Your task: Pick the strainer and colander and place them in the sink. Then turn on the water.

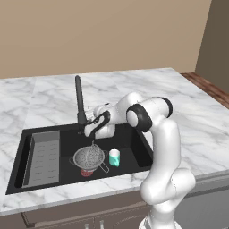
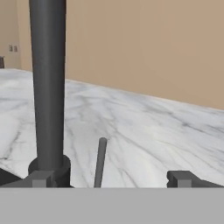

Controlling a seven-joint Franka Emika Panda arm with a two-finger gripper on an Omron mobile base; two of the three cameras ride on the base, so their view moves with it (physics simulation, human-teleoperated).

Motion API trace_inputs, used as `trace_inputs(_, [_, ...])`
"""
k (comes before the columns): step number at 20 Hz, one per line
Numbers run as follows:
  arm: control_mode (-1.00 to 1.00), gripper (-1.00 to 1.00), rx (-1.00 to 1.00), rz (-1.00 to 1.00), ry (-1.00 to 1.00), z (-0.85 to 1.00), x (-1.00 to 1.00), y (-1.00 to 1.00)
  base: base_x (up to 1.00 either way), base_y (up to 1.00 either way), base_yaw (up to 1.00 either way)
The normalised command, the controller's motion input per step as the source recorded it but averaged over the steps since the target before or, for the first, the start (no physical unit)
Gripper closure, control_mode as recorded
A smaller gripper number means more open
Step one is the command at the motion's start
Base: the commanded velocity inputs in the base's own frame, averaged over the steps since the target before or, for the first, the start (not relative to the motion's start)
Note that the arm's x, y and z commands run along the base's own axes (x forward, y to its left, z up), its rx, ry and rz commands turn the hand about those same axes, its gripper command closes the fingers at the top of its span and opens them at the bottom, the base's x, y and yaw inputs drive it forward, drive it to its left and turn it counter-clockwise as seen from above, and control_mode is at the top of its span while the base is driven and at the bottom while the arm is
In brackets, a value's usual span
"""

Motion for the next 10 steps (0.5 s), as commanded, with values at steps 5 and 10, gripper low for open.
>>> trace_inputs(5, [-1.00, -1.00, 0.00, 0.00, -0.01, -0.07, 0.03, 0.00, 0.00, 0.00, 0.00])
trace_inputs(10, [-1.00, -1.00, 0.00, 0.00, -0.03, -0.09, 0.04, 0.00, 0.00, 0.00, 0.00])
